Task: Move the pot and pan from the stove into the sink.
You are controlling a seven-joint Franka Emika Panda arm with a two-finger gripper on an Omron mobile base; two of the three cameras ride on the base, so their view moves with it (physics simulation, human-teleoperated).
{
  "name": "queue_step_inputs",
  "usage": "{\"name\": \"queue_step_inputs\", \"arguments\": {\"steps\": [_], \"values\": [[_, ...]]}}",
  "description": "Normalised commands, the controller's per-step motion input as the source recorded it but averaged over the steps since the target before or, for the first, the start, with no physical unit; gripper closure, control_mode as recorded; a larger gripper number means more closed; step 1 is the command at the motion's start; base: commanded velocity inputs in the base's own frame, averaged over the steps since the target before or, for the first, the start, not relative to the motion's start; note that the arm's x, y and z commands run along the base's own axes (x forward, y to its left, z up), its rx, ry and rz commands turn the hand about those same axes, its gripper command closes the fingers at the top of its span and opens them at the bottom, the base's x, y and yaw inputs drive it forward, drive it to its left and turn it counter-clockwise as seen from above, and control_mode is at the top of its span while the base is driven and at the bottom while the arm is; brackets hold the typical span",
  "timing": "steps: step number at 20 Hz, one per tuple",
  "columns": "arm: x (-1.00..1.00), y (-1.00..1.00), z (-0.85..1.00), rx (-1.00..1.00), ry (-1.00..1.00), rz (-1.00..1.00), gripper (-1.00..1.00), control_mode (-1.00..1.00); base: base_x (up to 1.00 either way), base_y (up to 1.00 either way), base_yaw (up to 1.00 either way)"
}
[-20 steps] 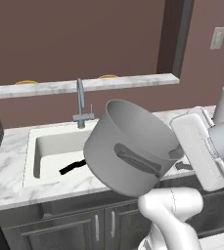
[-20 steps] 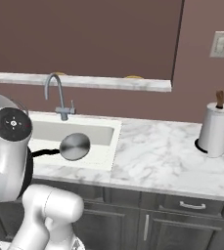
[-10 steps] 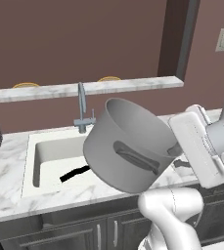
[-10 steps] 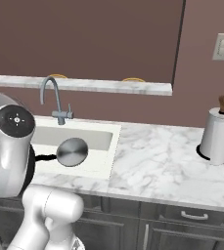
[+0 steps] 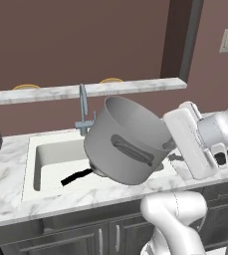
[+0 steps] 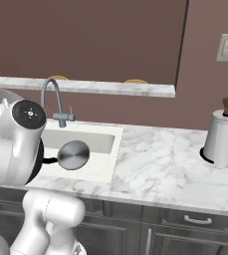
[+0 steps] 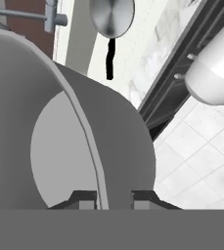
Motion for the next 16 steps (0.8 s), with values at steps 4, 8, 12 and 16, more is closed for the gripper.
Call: {"name": "queue_step_inputs", "arguments": {"steps": [4, 8, 12, 16], "values": [[0.16, 0.0, -0.16, 0.0, -0.03, 0.0, 1.0, -1.0, 0.0, 0.0, 0.0], [0.01, 0.0, 0.0, 0.0, 0.0, 0.0, 1.0, -1.0, 0.0, 0.0, 0.0], [0.28, 0.0, -0.06, 0.0, 0.0, 0.0, 1.0, -1.0, 0.0, 0.0, 0.0], [0.46, 0.0, -0.16, 0.0, 0.0, -0.01, 1.0, -1.0, 0.0, 0.0, 0.0]]}}
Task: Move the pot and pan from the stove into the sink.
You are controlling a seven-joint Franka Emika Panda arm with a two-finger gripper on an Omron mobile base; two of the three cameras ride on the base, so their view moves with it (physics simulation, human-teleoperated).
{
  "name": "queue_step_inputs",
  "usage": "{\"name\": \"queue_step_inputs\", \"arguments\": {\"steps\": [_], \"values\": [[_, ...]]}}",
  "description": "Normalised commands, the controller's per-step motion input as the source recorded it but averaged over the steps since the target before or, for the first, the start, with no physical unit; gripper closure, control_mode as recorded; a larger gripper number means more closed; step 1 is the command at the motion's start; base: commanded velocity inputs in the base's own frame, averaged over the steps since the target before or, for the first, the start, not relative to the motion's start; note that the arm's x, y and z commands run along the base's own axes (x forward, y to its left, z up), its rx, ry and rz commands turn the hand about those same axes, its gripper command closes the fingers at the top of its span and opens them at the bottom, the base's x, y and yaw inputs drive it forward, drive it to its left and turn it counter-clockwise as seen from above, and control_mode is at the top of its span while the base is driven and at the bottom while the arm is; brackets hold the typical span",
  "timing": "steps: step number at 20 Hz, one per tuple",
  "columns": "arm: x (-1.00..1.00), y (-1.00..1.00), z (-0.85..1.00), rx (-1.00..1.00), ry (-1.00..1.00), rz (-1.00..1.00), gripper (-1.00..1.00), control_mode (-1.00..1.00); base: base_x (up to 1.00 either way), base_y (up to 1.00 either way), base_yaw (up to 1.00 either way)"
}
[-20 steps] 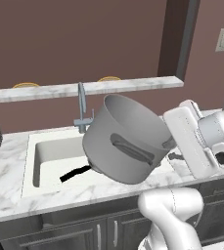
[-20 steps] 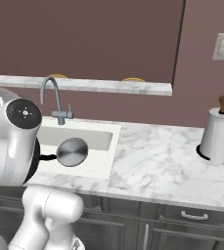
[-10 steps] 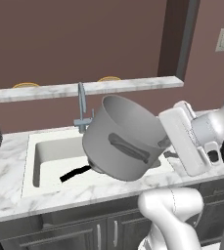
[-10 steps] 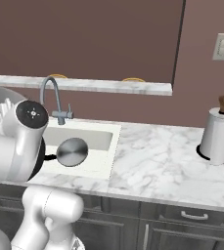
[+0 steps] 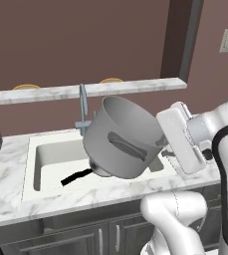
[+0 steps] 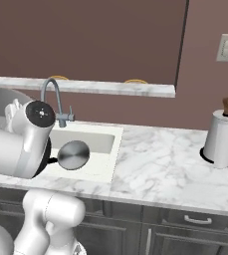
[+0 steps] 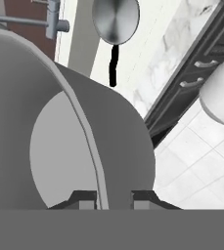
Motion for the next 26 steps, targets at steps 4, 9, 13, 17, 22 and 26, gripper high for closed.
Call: {"name": "queue_step_inputs", "arguments": {"steps": [4, 9, 13, 17, 22, 26], "values": [[0.48, -0.04, -0.21, 0.0, 0.0, -0.04, 1.0, -1.0, 0.0, 0.0, 0.0], [0.38, -0.1, -0.31, -0.01, 0.0, -0.05, 1.0, -1.0, 0.0, 0.0, 0.0], [0.37, -0.1, -0.37, -0.03, 0.02, -0.06, 1.0, -1.0, 0.0, 0.0, 0.0], [0.4, -0.1, -0.38, -0.04, 0.02, -0.07, 1.0, -1.0, 0.0, 0.0, 0.0], [0.46, -0.09, -0.37, -0.04, 0.01, -0.07, 1.0, -1.0, 0.0, 0.0, 0.0], [0.54, -0.03, -0.33, -0.03, 0.01, -0.05, 1.0, -1.0, 0.0, 0.0, 0.0]]}}
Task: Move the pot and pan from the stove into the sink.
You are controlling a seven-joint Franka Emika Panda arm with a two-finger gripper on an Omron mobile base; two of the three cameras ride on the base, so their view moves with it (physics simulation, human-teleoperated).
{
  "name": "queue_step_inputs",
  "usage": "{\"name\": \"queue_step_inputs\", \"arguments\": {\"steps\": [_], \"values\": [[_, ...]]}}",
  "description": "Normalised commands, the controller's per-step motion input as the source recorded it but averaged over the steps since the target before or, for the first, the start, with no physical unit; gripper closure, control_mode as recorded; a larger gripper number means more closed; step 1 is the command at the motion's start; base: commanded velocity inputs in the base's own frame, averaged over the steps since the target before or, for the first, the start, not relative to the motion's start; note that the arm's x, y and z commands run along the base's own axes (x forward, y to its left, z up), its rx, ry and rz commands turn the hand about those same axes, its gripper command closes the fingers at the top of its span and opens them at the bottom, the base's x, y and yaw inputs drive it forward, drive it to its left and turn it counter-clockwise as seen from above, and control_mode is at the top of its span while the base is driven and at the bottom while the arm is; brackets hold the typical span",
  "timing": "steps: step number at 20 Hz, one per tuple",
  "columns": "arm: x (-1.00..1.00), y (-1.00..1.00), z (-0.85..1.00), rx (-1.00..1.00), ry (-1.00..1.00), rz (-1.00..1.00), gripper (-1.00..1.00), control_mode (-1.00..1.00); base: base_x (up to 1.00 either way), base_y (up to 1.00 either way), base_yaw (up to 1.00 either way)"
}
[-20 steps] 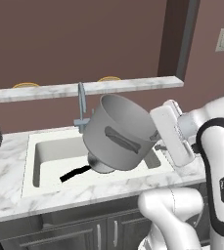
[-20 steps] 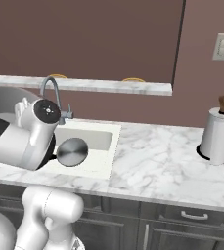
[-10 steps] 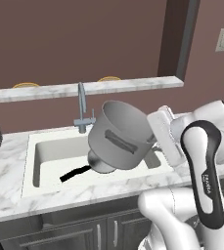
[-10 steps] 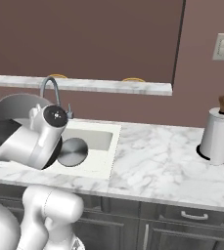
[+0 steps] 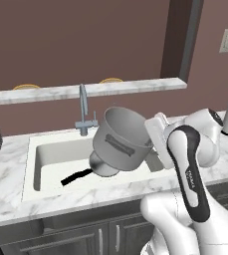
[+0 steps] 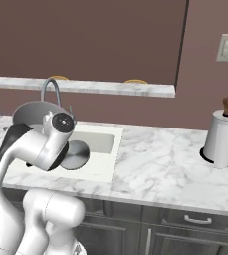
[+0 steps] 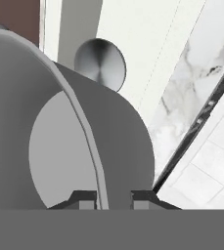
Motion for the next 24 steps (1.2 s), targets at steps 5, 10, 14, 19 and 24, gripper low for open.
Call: {"name": "queue_step_inputs", "arguments": {"steps": [5, 10, 14, 19, 24], "values": [[0.54, 0.0, -0.32, -0.04, 0.0, -0.02, 1.0, -1.0, 0.0, 0.0, 0.0], [0.49, 0.0, -0.27, -0.04, 0.0, 0.0, 1.0, -1.0, 0.0, 0.0, 0.0], [0.49, 0.0, -0.19, -0.03, 0.0, 0.0, 1.0, -1.0, 0.0, 0.0, 0.0], [0.51, 0.0, -0.14, -0.01, 0.0, 0.0, 1.0, -1.0, 0.0, 0.0, 0.0], [0.47, 0.0, -0.19, -0.02, 0.0, 0.0, 1.0, -1.0, 0.0, 0.0, 0.0]]}}
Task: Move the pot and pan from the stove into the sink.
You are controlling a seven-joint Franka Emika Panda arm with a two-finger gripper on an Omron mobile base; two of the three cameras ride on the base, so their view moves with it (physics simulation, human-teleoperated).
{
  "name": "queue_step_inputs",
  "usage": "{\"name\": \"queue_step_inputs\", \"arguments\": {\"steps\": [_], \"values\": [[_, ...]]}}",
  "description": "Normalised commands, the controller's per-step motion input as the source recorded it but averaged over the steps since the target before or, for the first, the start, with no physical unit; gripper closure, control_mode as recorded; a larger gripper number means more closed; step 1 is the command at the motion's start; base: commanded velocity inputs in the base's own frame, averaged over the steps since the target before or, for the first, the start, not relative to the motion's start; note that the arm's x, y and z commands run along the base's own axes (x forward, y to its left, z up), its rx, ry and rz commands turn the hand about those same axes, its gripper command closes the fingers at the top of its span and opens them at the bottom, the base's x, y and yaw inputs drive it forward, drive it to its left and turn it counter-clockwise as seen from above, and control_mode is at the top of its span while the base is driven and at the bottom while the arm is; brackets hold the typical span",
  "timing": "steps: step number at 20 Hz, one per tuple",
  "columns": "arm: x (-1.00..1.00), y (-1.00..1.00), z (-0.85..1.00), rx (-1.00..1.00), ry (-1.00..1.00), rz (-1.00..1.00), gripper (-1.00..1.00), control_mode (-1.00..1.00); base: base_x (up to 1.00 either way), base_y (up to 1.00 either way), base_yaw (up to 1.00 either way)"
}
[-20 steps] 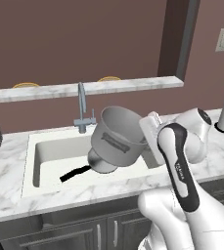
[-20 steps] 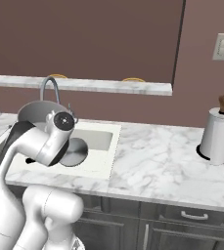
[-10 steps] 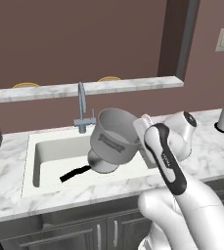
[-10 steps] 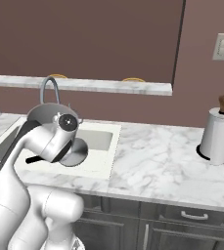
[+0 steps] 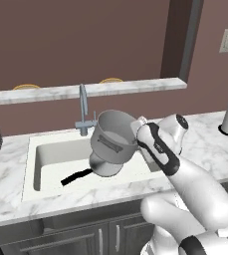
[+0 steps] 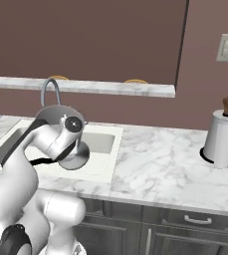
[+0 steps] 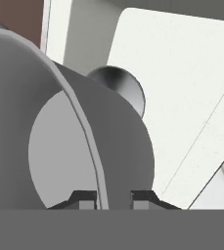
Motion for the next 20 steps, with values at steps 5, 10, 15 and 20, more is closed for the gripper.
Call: {"name": "queue_step_inputs", "arguments": {"steps": [5, 10, 15, 20], "values": [[0.31, 0.0, -0.17, -0.03, 0.0, 0.0, 1.0, -1.0, 0.0, 0.0, 0.0], [0.05, 0.0, -0.02, 0.0, 0.0, 0.0, 1.0, -1.0, 0.0, 0.0, 0.0], [0.02, 0.0, -0.04, 0.0, 0.0, 0.0, 1.0, -1.0, 0.0, 0.0, 0.0], [0.08, 0.0, -0.26, -0.01, 0.0, 0.0, 1.0, -1.0, 0.0, 0.0, 0.0]]}}
